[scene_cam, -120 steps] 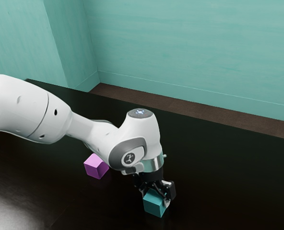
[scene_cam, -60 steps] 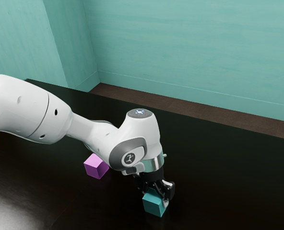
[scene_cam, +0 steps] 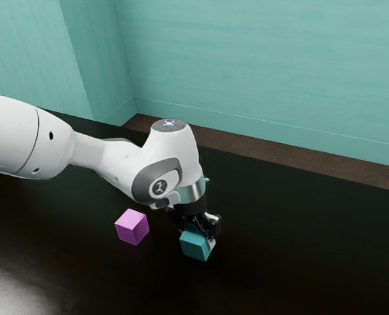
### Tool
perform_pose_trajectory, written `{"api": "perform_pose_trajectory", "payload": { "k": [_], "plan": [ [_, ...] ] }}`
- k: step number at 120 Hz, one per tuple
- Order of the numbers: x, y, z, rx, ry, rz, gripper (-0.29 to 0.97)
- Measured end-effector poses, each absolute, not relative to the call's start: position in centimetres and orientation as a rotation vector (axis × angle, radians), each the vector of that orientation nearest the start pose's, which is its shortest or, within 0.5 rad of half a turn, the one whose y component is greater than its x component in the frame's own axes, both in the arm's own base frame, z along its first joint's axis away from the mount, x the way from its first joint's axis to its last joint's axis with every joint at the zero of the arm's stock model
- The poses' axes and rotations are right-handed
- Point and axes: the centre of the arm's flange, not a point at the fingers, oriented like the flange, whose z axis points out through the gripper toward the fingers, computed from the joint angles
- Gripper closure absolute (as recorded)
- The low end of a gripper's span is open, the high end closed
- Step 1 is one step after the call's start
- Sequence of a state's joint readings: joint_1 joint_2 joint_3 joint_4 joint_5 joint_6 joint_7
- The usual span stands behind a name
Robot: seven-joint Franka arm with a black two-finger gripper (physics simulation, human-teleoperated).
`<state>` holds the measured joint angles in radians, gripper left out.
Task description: Pick up the blue block with one arm, and put the blue block on the pink block with one arm
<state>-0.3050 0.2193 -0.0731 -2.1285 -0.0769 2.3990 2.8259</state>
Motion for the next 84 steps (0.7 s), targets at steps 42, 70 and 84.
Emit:
{"api": "perform_pose_trajectory", "payload": {
  "k": [42, 70, 84],
  "plan": [
    [57.8, -11.4, 35.0, -0.072, 3.124, 0.038, 0.3],
    [57.8, -9.7, 35.2, -0.089, 3.166, 0.101, 0.31],
    [57.9, -9.0, 35.4, -0.107, 3.165, 0.107, 0.31]
  ]
}}
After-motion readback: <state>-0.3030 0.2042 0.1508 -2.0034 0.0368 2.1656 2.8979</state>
